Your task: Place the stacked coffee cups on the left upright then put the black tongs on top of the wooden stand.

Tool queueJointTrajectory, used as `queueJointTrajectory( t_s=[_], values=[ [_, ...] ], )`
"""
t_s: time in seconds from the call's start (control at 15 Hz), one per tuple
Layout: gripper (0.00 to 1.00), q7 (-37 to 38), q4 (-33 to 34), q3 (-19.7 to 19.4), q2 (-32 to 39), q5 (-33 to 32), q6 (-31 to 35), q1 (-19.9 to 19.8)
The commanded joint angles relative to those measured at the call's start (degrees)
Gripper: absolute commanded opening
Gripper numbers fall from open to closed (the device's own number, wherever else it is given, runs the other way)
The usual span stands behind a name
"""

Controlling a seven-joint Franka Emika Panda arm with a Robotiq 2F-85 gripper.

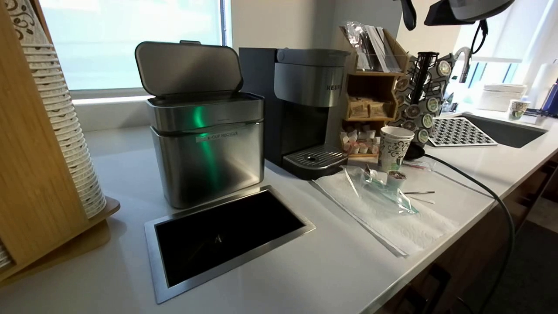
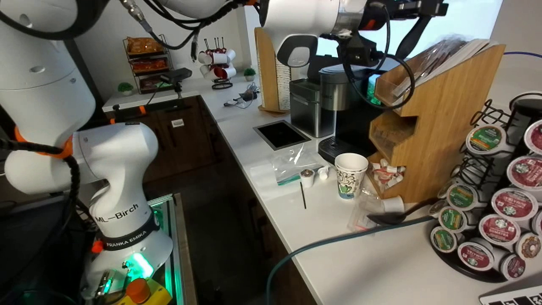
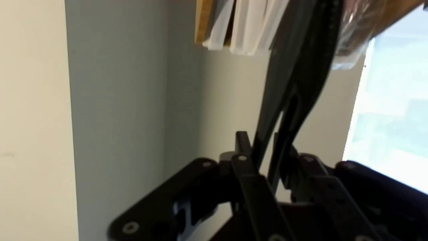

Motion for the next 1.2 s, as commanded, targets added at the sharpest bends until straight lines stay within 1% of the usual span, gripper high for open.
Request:
queueJointTrajectory(
  t_s=[0.0,0.07,0.13,0.27,0.47,0.73,1.0,1.13],
  values=[
    [0.23,8.6,-0.7,-7.7,3.3,-4.8,-2.2,4.2],
    [0.06,3.7,0.6,-7.2,-0.3,-2.0,-1.2,5.6],
    [0.06,4.2,0.6,-8.1,-0.7,-2.7,-0.8,6.6],
    [0.06,3.8,1.2,-8.6,-1.3,-2.3,-1.5,7.8],
    [0.06,3.0,1.8,-10.3,-1.7,-1.0,-2.0,10.7],
    [0.06,2.4,4.2,-14.1,-4.1,-1.6,-1.5,15.9],
    [0.06,1.0,8.7,-18.6,-7.7,-2.8,-0.9,22.2],
    [0.06,0.5,9.9,-20.3,-8.5,-2.8,-0.6,24.3]
  ],
)
